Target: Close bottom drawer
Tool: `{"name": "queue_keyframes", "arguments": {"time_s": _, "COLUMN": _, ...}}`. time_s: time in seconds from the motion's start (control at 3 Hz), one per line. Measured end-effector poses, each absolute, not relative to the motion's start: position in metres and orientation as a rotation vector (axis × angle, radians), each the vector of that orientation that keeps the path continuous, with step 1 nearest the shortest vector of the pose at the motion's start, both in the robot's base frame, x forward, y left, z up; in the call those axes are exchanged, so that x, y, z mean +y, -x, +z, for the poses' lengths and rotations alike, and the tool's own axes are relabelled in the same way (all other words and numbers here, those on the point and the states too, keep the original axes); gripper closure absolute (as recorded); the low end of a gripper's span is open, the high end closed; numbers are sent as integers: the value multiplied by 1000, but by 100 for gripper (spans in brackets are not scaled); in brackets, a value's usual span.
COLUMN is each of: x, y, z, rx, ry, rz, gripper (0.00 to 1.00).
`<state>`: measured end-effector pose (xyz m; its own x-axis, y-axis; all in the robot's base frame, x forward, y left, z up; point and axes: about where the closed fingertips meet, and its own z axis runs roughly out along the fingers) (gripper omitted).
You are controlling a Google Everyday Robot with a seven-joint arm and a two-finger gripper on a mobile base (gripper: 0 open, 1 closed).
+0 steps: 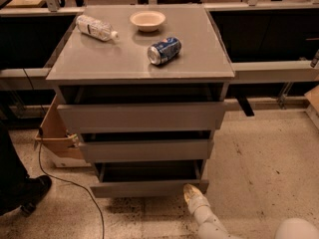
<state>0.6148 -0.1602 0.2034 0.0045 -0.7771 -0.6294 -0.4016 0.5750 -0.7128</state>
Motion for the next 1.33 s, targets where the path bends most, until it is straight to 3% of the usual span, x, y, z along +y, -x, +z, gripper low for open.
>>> {"name": "queue_keyframes", "arguments": {"time_s": 1.33, "x": -163, "y": -628, "z": 203, "rx": 1598, "ry": 943, "rz": -459, "gripper": 100}}
